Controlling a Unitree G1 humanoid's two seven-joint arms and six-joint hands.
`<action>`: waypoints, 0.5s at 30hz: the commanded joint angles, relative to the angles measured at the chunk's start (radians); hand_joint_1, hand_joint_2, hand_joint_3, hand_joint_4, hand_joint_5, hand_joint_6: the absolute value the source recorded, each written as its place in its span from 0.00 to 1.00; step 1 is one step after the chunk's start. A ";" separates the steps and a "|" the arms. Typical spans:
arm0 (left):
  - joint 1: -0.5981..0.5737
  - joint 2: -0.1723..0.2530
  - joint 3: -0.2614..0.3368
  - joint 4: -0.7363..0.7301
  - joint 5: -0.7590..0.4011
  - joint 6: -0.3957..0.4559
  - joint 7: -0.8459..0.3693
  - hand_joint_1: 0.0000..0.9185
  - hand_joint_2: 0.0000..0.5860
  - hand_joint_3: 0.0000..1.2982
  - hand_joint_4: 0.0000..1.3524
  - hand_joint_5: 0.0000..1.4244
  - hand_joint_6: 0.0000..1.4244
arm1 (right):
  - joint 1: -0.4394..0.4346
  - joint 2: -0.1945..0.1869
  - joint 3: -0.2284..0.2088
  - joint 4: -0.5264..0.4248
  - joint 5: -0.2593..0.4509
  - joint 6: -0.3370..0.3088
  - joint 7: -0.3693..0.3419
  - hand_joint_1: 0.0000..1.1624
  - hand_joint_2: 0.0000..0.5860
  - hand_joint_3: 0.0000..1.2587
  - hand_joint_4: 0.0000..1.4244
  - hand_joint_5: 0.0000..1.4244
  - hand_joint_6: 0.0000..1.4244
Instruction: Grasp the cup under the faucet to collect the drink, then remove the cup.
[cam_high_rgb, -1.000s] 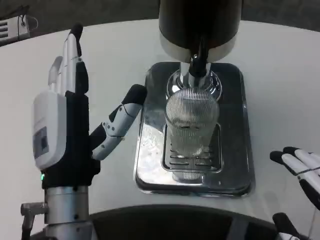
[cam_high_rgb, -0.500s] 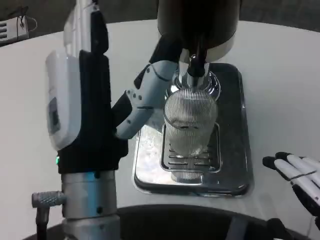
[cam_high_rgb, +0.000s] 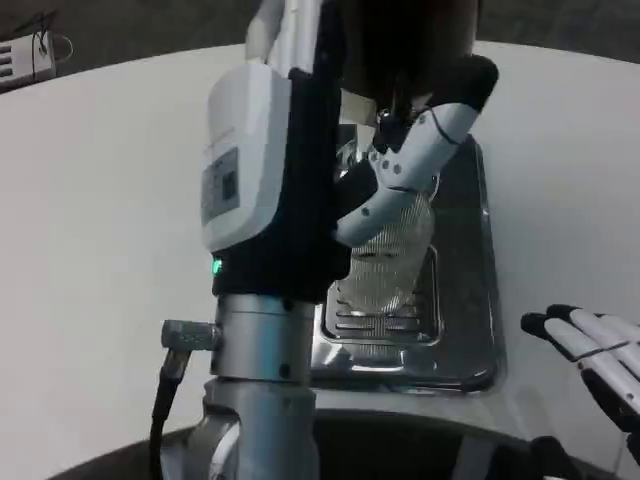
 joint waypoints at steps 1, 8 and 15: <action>0.026 -0.019 -0.049 0.022 0.034 -0.009 0.017 0.00 0.31 0.00 0.00 0.09 0.00 | -0.006 0.006 0.006 0.002 0.010 0.003 0.007 0.20 0.84 0.14 0.11 0.14 0.18; 0.071 -0.034 -0.089 0.054 0.045 -0.016 0.045 0.00 0.30 0.00 0.00 0.10 0.00 | -0.022 0.007 0.006 0.006 0.017 0.016 0.009 0.20 0.84 0.14 0.11 0.16 0.19; 0.052 -0.040 -0.103 0.123 0.049 -0.026 0.073 0.00 0.30 0.00 0.00 0.06 0.00 | -0.020 0.006 0.009 0.009 0.022 0.024 0.010 0.20 0.84 0.15 0.11 0.17 0.20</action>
